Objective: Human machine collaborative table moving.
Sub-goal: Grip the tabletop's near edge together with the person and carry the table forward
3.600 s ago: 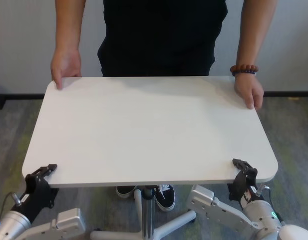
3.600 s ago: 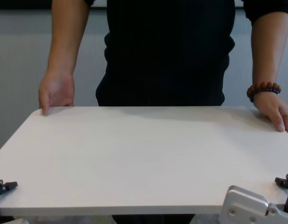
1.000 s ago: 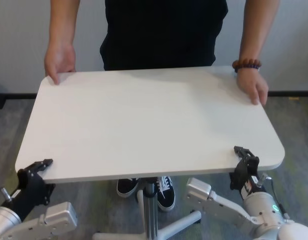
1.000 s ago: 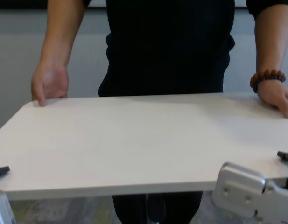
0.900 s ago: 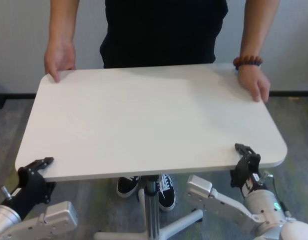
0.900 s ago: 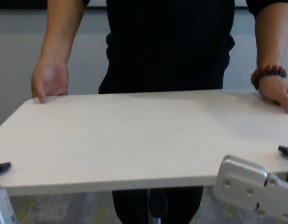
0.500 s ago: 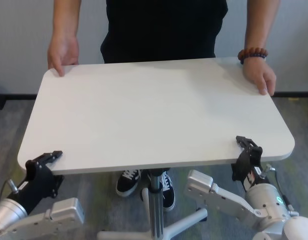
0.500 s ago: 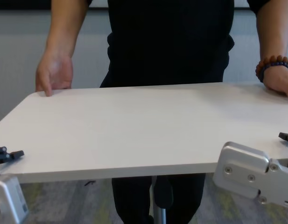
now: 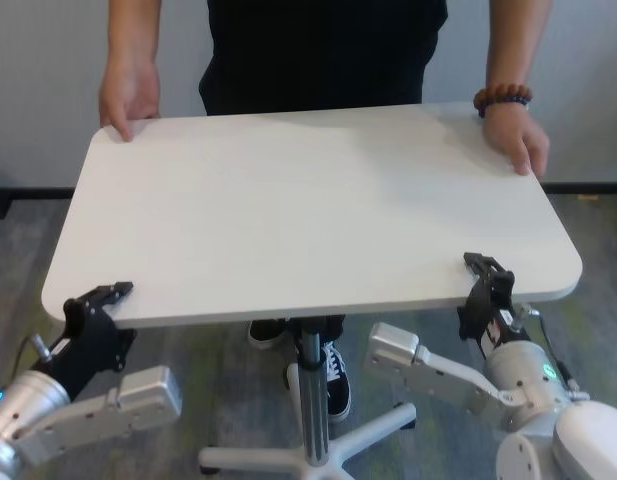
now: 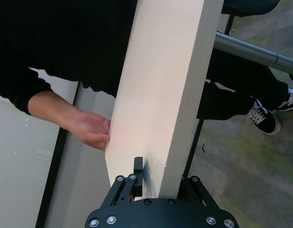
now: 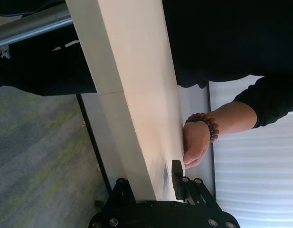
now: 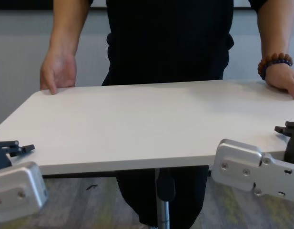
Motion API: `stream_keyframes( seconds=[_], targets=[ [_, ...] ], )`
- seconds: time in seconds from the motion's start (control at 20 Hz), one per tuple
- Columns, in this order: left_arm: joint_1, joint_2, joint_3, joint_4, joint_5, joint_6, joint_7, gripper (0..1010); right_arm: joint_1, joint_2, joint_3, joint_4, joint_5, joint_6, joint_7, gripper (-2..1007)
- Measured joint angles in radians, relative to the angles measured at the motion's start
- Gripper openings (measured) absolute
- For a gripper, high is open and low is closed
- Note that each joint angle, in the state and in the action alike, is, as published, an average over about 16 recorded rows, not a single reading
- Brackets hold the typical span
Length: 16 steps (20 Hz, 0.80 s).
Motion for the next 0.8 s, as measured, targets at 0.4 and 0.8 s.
stream_keyframes(
  seconds=[0.4,0.8],
  targets=[
    [-0.098,-0.036,0.045,0.09,0.024,-0.001,0.002,338,0.078,-0.02,0.002,0.106,-0.019,-0.061,0.01,337],
    [-0.188,-0.071,0.097,0.184,0.047,-0.004,0.015,338,0.145,-0.048,0.012,0.218,-0.026,-0.124,0.002,335]
  ],
)
